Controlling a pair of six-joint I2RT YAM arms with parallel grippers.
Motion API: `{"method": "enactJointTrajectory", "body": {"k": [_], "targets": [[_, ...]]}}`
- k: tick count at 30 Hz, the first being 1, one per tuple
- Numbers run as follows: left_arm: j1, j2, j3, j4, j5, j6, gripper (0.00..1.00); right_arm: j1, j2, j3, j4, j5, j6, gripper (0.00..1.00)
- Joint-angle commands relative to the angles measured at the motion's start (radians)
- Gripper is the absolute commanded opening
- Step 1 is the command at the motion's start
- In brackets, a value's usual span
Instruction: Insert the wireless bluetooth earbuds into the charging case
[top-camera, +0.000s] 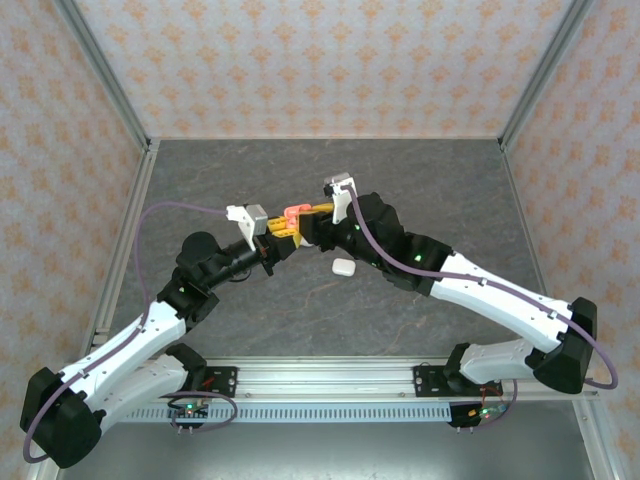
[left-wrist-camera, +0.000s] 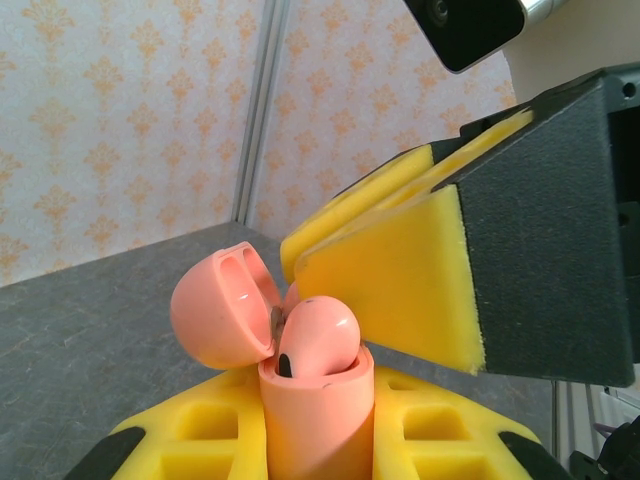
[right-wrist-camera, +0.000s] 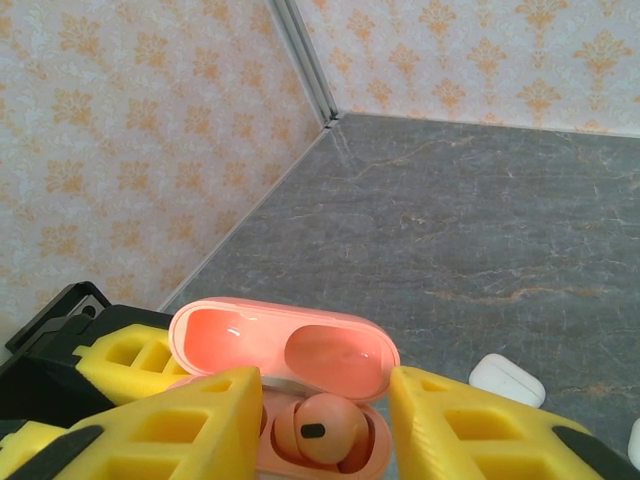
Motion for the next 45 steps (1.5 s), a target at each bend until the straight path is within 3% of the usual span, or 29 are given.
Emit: {"method": "enactJointTrajectory", "body": {"k": [1, 14, 19, 25, 30, 31, 37, 45], "targets": [[-0.008, 0.003, 0.016, 0.067, -0.020, 0.003, 0.00, 0.003, -0.034, 0.035, -0.016, -0.018, 0.012, 0.39], [-0.009, 0.006, 0.021, 0.062, -0.017, 0.003, 0.00, 0.002, -0.046, 0.035, -0.015, -0.008, 0.013, 0.41], [-0.008, 0.006, 0.021, 0.065, -0.014, 0.003, 0.00, -0.006, -0.057, 0.039, -0.016, -0.006, 0.027, 0.48], [-0.007, 0.006, 0.020, 0.071, -0.002, 0.003, 0.00, -0.073, -0.123, 0.044, -0.036, -0.068, 0.045, 0.62], [-0.008, 0.010, 0.024, 0.088, 0.033, 0.001, 0.00, -0.226, -0.168, -0.007, -0.029, -0.319, 0.097, 0.96], [-0.008, 0.010, 0.027, 0.088, 0.041, 0.001, 0.00, -0.247, -0.166, -0.019, -0.018, -0.377, 0.103, 0.99], [-0.010, 0.025, 0.047, 0.091, 0.095, -0.005, 0.00, -0.286, -0.100, -0.045, 0.060, -0.630, 0.139, 0.99], [-0.017, 0.041, 0.063, 0.074, 0.119, 0.002, 0.00, -0.285, -0.006, -0.031, 0.157, -0.753, 0.169, 0.99]]}}
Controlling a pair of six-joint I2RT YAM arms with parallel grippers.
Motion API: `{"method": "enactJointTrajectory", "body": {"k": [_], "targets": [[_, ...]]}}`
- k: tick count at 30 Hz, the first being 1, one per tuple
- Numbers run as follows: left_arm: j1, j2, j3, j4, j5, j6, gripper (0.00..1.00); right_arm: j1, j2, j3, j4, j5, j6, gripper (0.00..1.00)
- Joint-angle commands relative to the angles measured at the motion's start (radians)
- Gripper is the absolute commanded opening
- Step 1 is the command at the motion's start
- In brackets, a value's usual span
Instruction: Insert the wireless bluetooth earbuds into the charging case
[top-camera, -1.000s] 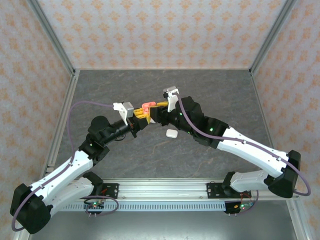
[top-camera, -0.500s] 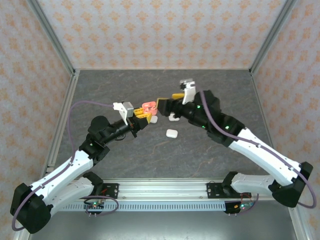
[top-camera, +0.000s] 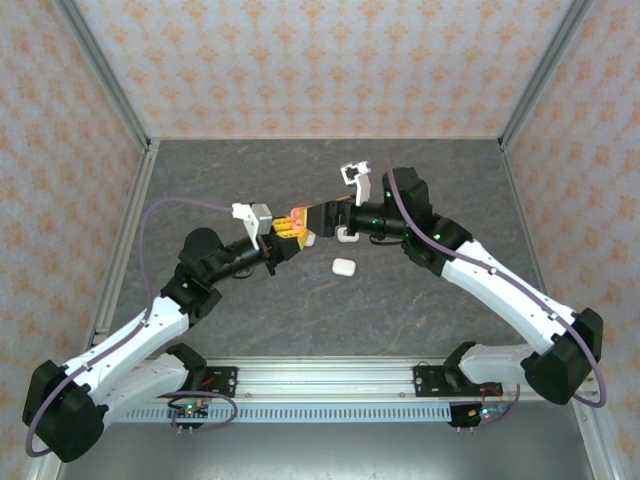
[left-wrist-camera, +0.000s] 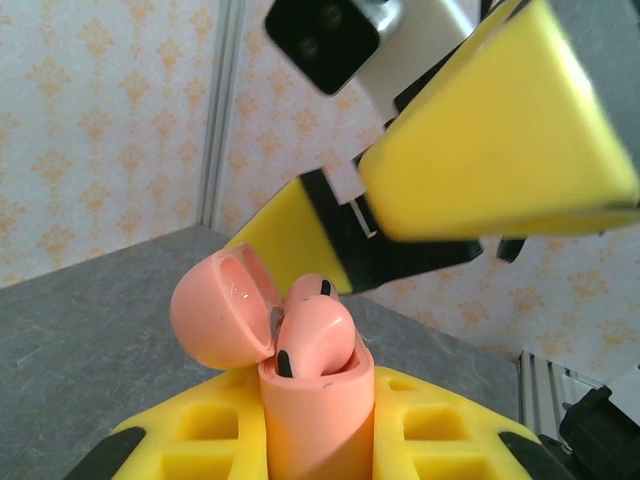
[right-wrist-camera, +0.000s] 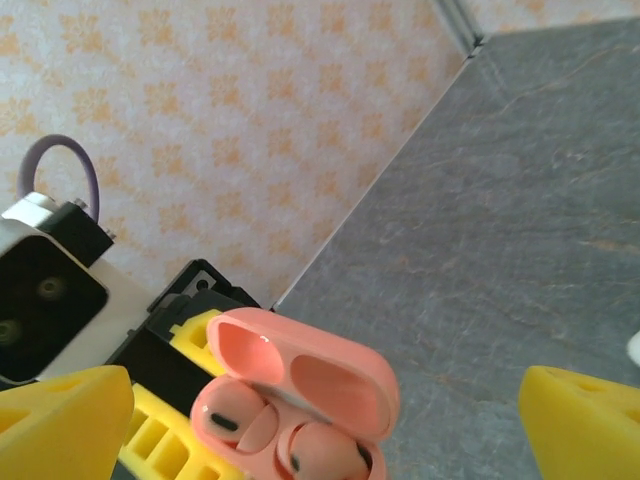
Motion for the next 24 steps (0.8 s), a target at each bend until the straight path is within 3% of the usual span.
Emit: {"method": "enactJointTrajectory", "body": {"k": [1, 6, 11, 24], "targets": [[-0.017, -0.001, 0.038, 0.035, 0.031, 0.004, 0.00, 0.000, 0.006, 0.006, 0.107, -0.104, 0.022, 0.99], [-0.021, 0.004, 0.043, 0.014, 0.026, 0.014, 0.00, 0.001, 0.009, 0.001, 0.183, -0.174, 0.032, 0.99], [-0.021, 0.008, 0.047, -0.010, 0.012, 0.019, 0.00, 0.000, -0.015, -0.011, 0.197, -0.207, 0.010, 0.92], [-0.021, 0.011, 0.052, -0.046, -0.018, 0.029, 0.00, 0.000, -0.129, -0.096, 0.165, -0.176, -0.050, 0.88]]}}
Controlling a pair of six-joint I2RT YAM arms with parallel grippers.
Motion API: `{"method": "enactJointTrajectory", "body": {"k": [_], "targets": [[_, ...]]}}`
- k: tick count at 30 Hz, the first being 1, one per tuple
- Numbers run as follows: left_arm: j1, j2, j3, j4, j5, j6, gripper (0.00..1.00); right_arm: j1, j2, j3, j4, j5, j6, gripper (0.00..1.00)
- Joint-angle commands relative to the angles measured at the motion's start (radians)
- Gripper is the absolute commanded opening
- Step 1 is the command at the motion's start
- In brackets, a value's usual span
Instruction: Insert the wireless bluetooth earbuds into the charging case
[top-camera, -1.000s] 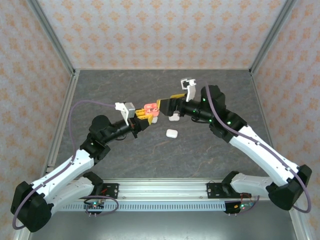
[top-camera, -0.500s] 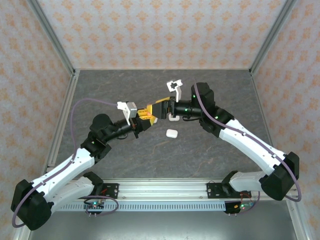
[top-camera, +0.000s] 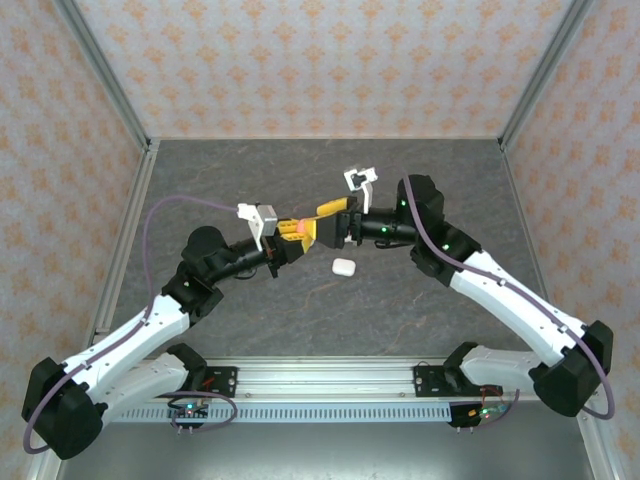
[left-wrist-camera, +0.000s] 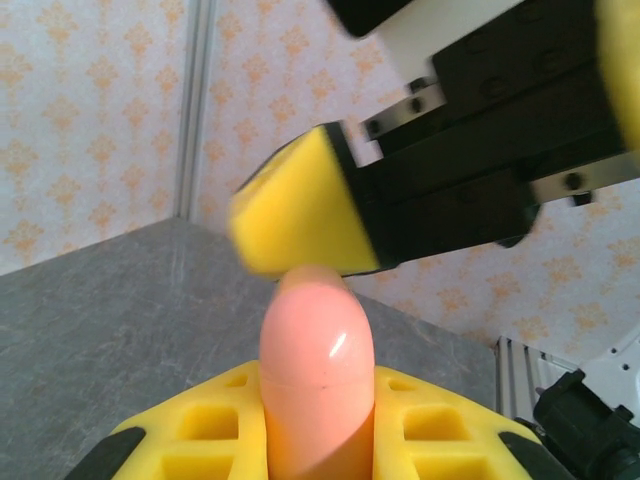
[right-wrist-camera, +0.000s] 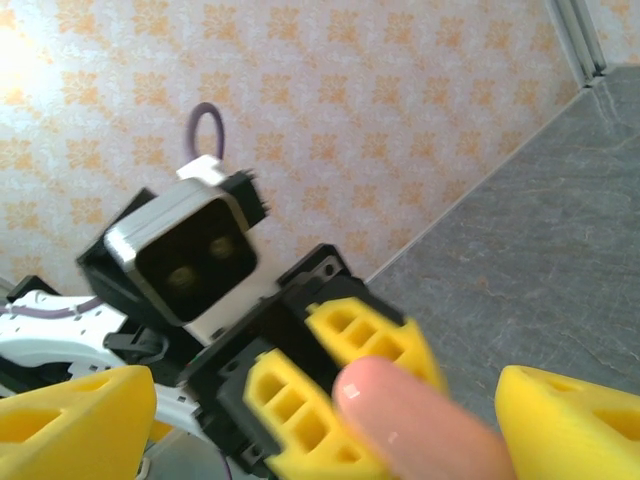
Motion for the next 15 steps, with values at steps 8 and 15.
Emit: {"method": "enactJointTrajectory", "body": {"k": [8, 15], "targets": [[0.001, -0.010, 0.031, -0.089, -0.071, 0.013, 0.00, 0.000, -0.073, 0.059, -0.319, 0.397, -0.089, 0.96], [0.002, 0.038, 0.015, -0.292, -0.180, -0.082, 0.00, -0.036, -0.105, 0.029, -0.448, 0.737, -0.028, 0.99]]}}
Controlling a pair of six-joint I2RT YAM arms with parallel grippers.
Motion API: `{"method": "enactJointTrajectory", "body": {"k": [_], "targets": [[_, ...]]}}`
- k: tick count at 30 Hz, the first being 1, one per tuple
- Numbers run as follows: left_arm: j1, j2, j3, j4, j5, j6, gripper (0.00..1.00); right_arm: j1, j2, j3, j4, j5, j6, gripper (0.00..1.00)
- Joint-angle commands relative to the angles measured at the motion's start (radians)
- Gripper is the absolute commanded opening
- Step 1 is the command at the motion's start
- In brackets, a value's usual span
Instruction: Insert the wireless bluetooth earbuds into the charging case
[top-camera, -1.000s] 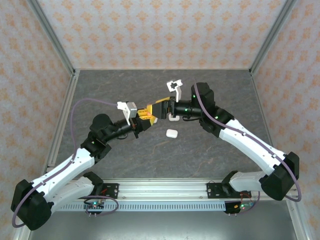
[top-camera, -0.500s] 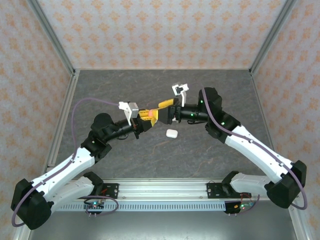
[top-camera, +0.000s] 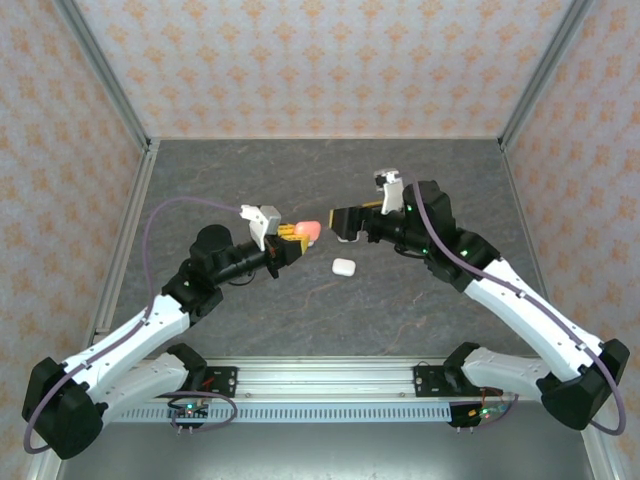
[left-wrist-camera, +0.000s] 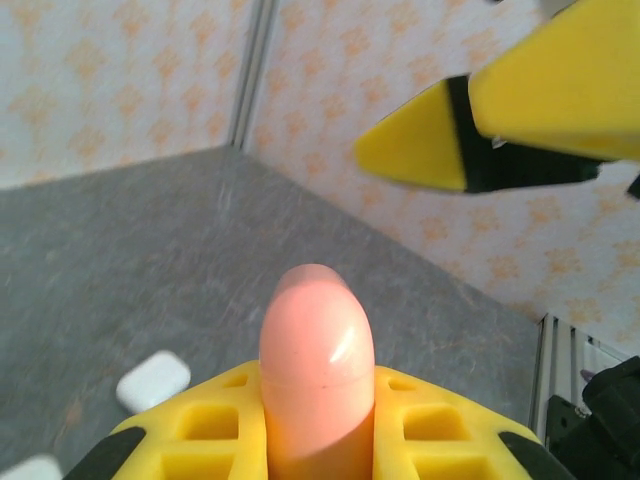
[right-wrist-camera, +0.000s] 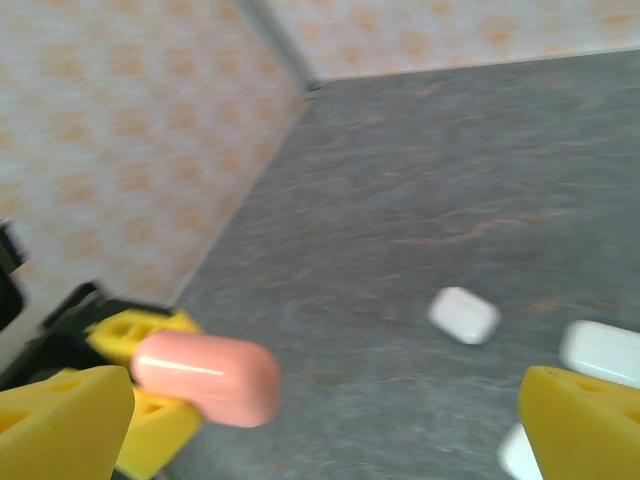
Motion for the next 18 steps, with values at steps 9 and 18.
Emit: {"method": "enactJointTrajectory", "body": {"k": [9, 18], "targets": [[0.002, 0.305, -0.031, -0.158, -0.135, -0.274, 0.00, -0.024, -0.020, -0.083, -0.068, 0.346, 0.056, 0.99], [0.002, 0.435, -0.042, -0.109, -0.183, -0.326, 0.00, -0.024, -0.008, -0.079, -0.104, 0.369, 0.045, 0.99]]}}
